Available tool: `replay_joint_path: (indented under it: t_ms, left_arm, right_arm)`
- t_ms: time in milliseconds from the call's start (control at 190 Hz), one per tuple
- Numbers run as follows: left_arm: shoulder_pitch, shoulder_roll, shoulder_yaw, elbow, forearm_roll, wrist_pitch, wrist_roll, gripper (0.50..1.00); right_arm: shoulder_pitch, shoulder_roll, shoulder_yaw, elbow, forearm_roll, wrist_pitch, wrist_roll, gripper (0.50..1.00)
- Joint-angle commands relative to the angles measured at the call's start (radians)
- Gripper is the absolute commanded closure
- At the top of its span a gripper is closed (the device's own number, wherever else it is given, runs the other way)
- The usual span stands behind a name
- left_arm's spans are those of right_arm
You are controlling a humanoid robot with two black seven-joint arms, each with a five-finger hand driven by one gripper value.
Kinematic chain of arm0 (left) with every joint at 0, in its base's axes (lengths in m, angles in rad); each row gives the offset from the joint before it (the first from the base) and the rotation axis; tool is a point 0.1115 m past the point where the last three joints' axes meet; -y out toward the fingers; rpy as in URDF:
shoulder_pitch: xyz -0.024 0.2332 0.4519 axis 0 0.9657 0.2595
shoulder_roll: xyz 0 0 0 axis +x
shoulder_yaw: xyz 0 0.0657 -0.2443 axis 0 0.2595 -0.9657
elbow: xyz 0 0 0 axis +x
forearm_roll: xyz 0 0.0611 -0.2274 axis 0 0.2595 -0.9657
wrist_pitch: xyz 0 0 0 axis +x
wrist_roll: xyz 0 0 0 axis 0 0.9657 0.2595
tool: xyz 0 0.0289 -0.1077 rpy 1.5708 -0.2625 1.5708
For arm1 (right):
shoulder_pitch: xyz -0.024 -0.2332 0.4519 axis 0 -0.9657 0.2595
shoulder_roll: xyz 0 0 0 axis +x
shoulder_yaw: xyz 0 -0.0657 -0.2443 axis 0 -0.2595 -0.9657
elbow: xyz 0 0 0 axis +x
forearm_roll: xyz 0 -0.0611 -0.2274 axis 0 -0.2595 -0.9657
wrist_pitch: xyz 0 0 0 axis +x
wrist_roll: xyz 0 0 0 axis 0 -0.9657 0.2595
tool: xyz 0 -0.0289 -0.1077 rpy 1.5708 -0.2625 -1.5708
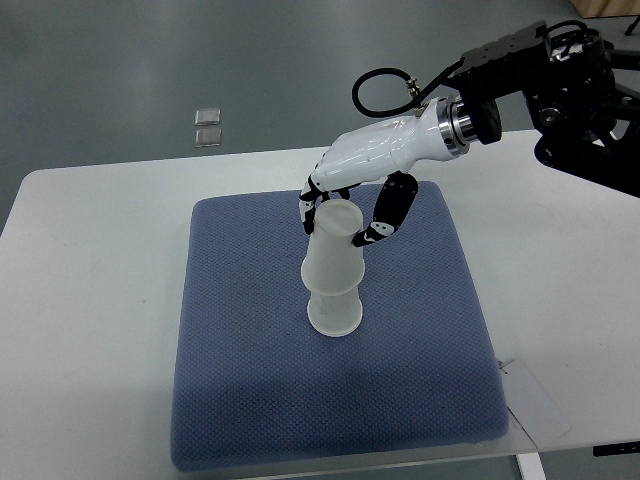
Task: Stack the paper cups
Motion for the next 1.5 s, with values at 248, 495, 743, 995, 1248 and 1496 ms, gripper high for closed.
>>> replay_joint_path:
  t_ms: [248, 495, 743, 995, 1248, 1496]
  left_arm:
    - [0.000, 0.000, 0.001, 0.000, 0.000, 0.000, 0.000, 0.500]
    - [0.000, 0.000, 0.001, 0.000, 0.000, 0.000, 0.000, 0.500]
    - [0.000, 0.000, 0.001, 0.000, 0.000, 0.000, 0.000, 0.500]
    - [0.000, 0.000, 0.001, 0.000, 0.000, 0.000, 0.000, 0.500]
    - [0.000, 0.000, 0.001, 0.000, 0.001, 0.000, 0.000, 0.500]
    - [0.000, 0.000, 0.001, 0.000, 0.000, 0.000, 0.000, 0.500]
  right_arm:
    - [-0.051, 0.004, -0.006, -0.003, 0.001, -0.011, -0.001, 0.730]
    - [-0.062, -0.006, 0.004, -0.020, 0.007, -0.023, -0.001, 0.589]
    - [-0.082, -0.035, 0.014, -0.057, 0.028, -0.077, 0.000, 0.589]
    - [-0.246, -0.036, 0.210, -0.317, 0.243, -0.166, -0.049, 0.589]
    - [-0.487, 0.135, 0.623, -0.569, 0.502, -0.241, -0.261, 0.589]
    - [-0.634, 0.317, 0.883, -0.673, 0.630, -0.393, -0.353, 0.589]
